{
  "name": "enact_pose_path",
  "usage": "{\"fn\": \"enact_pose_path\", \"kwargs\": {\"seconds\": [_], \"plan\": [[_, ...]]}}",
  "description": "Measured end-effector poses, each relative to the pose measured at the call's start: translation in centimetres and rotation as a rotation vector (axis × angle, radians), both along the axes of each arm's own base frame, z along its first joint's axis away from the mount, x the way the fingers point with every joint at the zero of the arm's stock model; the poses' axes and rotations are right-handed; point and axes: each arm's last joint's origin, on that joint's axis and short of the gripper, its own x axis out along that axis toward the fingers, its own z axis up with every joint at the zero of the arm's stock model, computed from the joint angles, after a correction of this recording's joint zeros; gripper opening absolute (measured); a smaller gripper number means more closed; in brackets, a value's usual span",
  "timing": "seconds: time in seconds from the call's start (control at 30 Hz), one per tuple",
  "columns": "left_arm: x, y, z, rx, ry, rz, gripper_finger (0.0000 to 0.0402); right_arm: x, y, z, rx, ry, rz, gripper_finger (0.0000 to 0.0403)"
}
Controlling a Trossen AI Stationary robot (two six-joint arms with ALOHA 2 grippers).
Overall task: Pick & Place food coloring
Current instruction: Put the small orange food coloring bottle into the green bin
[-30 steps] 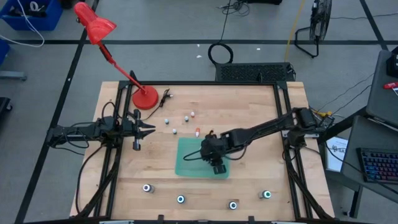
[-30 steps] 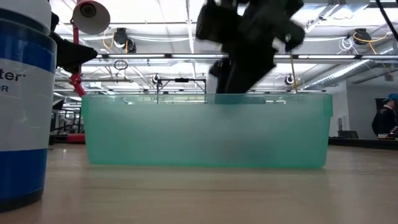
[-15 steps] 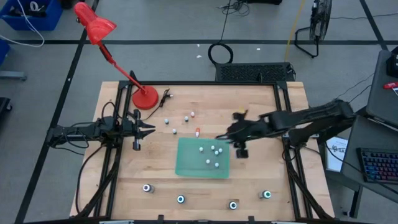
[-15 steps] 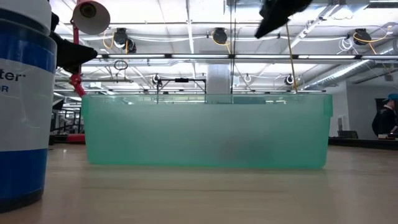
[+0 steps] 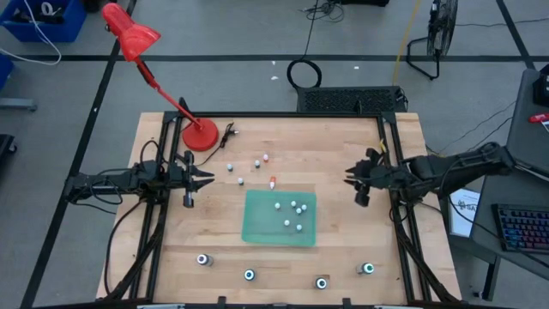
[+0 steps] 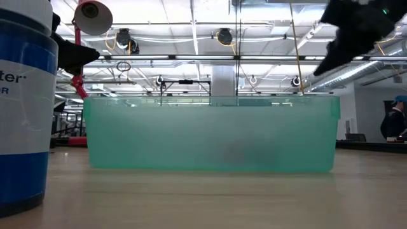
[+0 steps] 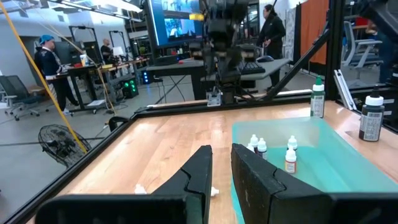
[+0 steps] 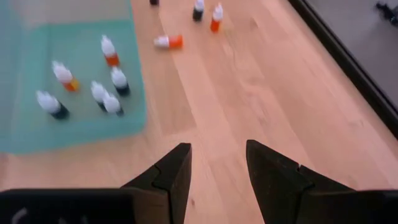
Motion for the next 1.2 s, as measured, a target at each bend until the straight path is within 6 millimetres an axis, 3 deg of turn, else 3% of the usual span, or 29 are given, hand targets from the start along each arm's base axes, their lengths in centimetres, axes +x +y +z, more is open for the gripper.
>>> {"fn": "enact_pose_path", "kwargs": {"seconds": [0.2,0.47,0.6,0.77,1.2], "plan": [[0.0,0.0,0.0,0.0,0.0,0.0,0.0067,-0.9,-0.3,-3.3,-0.016,-0.121,0.02,0.0141],[0.0,0.0,0.0,0.0,0.0,0.0,0.0067,-1.2,-0.7,-7.3,-0.154,-0.416,-0.03,0.0141],[0.0,0.0,0.0,0.0,0.0,0.0,0.0067,-1.8,-0.9,-8.4,-0.142,-0.548,-0.065,0.0141],[-0.1,0.0,0.6,-0.029,-0.068,-0.002,0.0067,-2.3,-0.8,-7.5,-0.096,-0.695,-0.038,0.0141],[-0.2,0.0,1.6,-0.119,-0.17,-0.016,0.0067,-2.4,-0.8,-7.5,-0.092,-0.701,-0.002,0.0141]]}}
